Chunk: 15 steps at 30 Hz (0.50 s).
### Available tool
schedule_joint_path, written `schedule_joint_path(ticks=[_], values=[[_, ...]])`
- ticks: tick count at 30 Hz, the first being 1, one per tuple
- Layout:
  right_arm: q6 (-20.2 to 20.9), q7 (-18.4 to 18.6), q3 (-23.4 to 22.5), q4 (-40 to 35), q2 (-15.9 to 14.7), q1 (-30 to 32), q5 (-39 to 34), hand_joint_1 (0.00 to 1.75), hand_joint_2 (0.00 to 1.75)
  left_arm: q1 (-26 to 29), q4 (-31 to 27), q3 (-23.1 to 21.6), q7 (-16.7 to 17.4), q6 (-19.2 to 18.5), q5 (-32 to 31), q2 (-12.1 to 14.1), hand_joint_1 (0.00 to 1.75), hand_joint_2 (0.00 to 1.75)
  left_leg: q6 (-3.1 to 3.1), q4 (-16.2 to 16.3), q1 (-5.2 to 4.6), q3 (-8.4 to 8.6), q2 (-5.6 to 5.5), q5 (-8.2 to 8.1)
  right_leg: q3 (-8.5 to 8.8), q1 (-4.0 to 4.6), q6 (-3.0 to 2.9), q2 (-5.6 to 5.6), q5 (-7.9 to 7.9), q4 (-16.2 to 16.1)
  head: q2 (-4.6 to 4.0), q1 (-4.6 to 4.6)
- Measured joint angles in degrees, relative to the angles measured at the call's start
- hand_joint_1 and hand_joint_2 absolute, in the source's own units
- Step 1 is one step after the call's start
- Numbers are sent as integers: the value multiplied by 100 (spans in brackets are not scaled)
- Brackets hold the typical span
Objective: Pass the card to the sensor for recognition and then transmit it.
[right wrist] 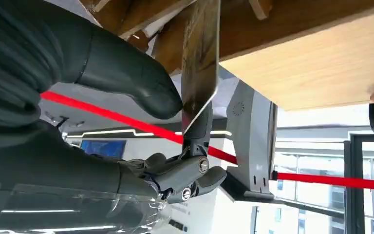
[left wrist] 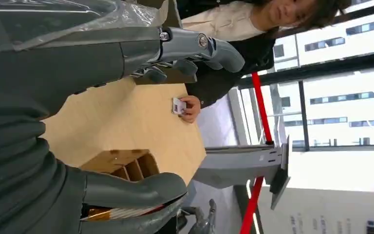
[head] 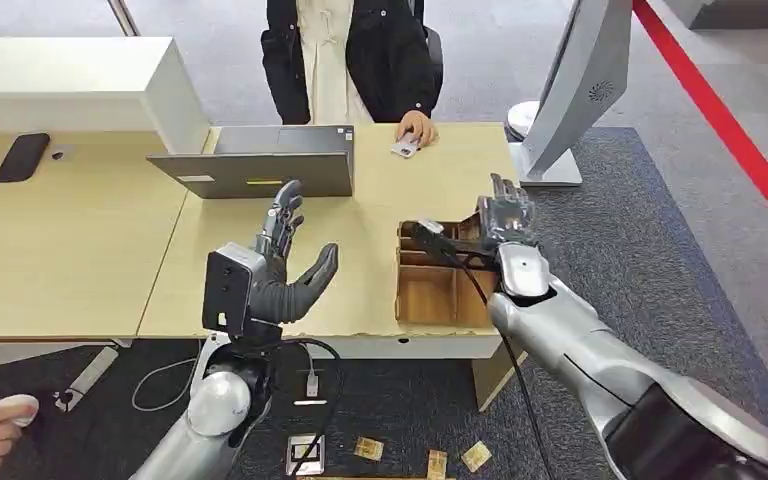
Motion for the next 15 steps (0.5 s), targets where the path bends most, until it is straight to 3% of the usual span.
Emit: schedule_joint_path(ticks=[15], values=[[-873, -9, -70, -289, -112, -292, 147, 175, 175, -46, 144, 0, -164, -212, 22, -109, 0, 175, 0, 0, -1, 1, 1, 0, 0, -1, 0, 0, 0, 0, 0, 2]])
